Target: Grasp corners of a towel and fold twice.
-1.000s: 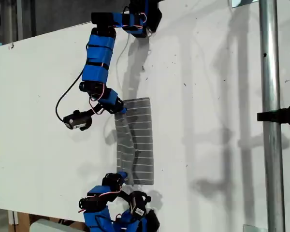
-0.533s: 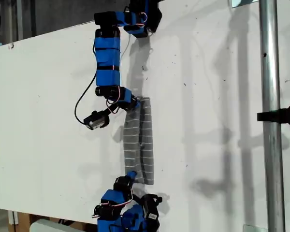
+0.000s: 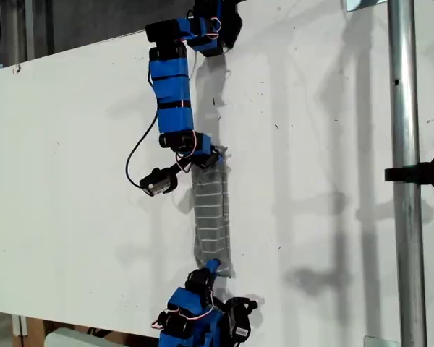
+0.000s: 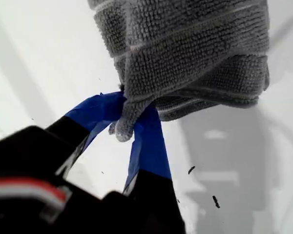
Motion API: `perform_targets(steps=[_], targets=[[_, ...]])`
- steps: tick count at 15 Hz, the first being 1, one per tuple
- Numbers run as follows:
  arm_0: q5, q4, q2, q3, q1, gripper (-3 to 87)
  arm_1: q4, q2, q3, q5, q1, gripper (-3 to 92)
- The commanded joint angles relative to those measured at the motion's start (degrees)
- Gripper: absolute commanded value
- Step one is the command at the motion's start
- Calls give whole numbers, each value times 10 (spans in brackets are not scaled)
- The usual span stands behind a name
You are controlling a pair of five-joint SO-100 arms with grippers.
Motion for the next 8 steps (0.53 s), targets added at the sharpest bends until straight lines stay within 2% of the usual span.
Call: perform_targets(steps=[1,3,5,8], targets=[[-31,33,83,26,3,196,8,3,-12,17,-2,368],[-30,83,136,33,-13,242,26,1,-9,31,10,394],[-41,96,145,33,-7,250,51,11,20,51,30,425],[-101,98,154,45,51,249,39,96,164,94,67,463]])
